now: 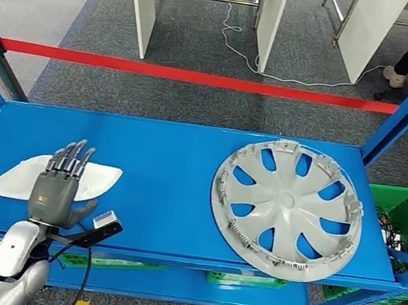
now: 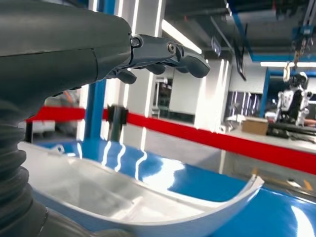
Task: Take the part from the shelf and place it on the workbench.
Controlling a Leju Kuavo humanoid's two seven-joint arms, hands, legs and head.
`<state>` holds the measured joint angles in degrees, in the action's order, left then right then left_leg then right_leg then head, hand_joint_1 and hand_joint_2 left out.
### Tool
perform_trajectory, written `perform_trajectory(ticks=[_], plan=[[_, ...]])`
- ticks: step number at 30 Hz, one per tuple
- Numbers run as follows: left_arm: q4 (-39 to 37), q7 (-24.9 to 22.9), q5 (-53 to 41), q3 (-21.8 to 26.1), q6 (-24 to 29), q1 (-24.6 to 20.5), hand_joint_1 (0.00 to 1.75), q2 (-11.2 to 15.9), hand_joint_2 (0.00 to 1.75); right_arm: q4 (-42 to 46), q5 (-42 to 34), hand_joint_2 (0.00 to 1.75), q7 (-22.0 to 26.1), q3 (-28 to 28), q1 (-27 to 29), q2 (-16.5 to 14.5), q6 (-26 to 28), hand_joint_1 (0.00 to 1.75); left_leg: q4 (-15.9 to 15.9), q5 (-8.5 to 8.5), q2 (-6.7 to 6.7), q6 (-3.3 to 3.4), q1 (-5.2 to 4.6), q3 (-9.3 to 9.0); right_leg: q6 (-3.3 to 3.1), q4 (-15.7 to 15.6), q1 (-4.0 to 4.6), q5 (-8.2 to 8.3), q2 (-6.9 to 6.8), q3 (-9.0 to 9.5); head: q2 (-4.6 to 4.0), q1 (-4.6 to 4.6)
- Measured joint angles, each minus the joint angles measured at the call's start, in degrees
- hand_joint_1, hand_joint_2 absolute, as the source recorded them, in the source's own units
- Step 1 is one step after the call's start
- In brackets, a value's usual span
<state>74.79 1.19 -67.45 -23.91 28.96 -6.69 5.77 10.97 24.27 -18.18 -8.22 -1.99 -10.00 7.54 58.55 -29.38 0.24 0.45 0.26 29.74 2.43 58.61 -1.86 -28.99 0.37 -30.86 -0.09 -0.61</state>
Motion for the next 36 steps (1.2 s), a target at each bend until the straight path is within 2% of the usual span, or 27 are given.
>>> perform_trajectory(ticks=[12,20,29,36], plan=[[-0.9,-1.2,-1.6,0.0,0.0,0.0,0.0,-0.3,1.75,0.0,0.5,0.0,-0.2,0.0,0.0,0.0,0.4,0.0,0.0,0.0,0.0,0.0,0.0,0.0,0.0,0.0,0.0,0.0,0.0,0.0,0.0,0.01],[-1.1,-2.4,-2.3,0.1,-2.9,0.1,0.0,-0.3,1.75,0.0,0.7,0.0,-0.3,0.0,0.2,0.0,0.8,0.0,0.0,0.01,0.0,-0.01,0.0,0.01,0.0,0.0,0.0,0.0,0.0,0.0,0.0,0.0],[-2.0,-6.0,-3.6,0.1,-11.3,-0.8,0.0,-0.2,1.75,0.0,0.7,0.0,-0.7,-0.1,0.3,0.0,1.0,0.0,0.0,0.02,-0.02,-0.02,0.0,-0.01,0.0,0.0,0.0,0.0,-0.03,0.04,0.0,-0.01],[-2.4,-7.3,-3.6,0.1,-12.1,-1.3,0.0,-0.2,1.75,0.0,0.7,0.0,-0.8,-0.1,0.4,-0.1,1.4,0.0,0.0,0.07,-0.02,-0.02,0.0,-0.02,-0.02,0.0,0.0,0.07,-0.03,0.05,0.0,0.0]])
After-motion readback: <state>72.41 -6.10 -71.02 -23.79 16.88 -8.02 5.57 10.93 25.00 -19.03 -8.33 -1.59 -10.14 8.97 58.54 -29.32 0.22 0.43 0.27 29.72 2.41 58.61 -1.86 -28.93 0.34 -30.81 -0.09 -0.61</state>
